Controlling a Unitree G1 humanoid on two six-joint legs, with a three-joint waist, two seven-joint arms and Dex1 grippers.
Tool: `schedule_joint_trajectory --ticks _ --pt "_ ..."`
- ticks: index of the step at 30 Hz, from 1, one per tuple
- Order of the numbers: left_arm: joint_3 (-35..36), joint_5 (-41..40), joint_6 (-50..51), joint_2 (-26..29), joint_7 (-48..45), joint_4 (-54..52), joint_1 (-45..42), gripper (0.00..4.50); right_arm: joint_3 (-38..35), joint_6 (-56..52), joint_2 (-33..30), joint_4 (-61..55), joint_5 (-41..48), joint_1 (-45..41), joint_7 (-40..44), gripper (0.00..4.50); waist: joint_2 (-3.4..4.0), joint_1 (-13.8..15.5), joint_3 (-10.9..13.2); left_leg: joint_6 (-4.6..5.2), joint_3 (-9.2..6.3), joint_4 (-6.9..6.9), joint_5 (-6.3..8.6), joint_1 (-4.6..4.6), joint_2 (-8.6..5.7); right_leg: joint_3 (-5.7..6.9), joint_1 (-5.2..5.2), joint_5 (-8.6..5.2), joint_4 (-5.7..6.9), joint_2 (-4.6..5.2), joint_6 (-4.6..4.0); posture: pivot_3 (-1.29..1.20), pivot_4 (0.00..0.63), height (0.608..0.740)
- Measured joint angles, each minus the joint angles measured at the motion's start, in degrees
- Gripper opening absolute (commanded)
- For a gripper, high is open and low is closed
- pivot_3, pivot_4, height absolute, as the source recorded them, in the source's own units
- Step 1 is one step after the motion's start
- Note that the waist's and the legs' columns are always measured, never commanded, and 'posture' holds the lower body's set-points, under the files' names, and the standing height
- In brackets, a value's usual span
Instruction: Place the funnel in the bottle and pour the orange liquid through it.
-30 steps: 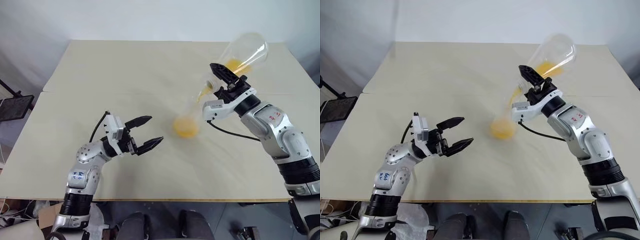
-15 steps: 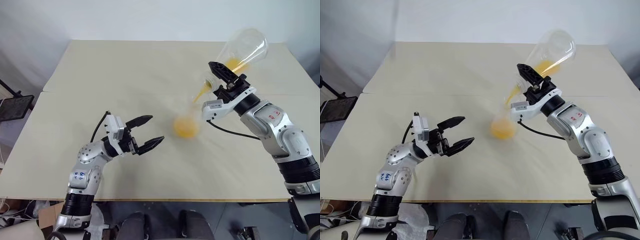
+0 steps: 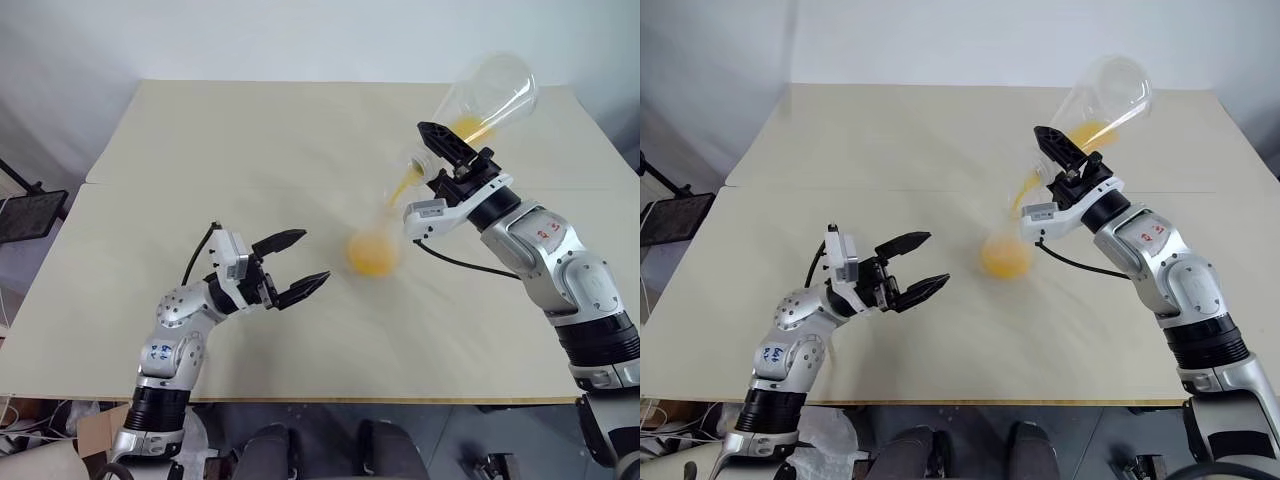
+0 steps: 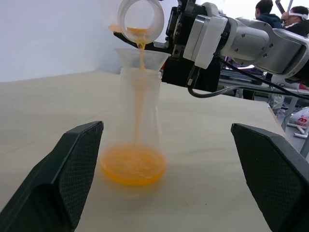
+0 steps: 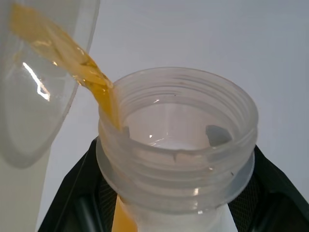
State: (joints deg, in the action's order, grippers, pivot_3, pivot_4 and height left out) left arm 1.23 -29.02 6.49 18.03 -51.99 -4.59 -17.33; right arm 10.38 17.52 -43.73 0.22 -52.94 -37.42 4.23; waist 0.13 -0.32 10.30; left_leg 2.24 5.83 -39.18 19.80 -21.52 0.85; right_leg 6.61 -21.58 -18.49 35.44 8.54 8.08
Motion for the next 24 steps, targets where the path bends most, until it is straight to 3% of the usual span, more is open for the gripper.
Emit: schedule_joint_trajectory --ticks 24 --pt "-0.22 0.12 -0.95 -1.29 1.08 0.01 0.00 4.50 0.00 1.36 -1.18 0.33 -0.05 -1.54 -0.14 2.49 0.00 0.00 0.00 0.00 0.00 0.00 0.00 0.00 0.00 0.00 0.00 0.00 -0.01 0.00 0.00 0.00 0.150 0.740"
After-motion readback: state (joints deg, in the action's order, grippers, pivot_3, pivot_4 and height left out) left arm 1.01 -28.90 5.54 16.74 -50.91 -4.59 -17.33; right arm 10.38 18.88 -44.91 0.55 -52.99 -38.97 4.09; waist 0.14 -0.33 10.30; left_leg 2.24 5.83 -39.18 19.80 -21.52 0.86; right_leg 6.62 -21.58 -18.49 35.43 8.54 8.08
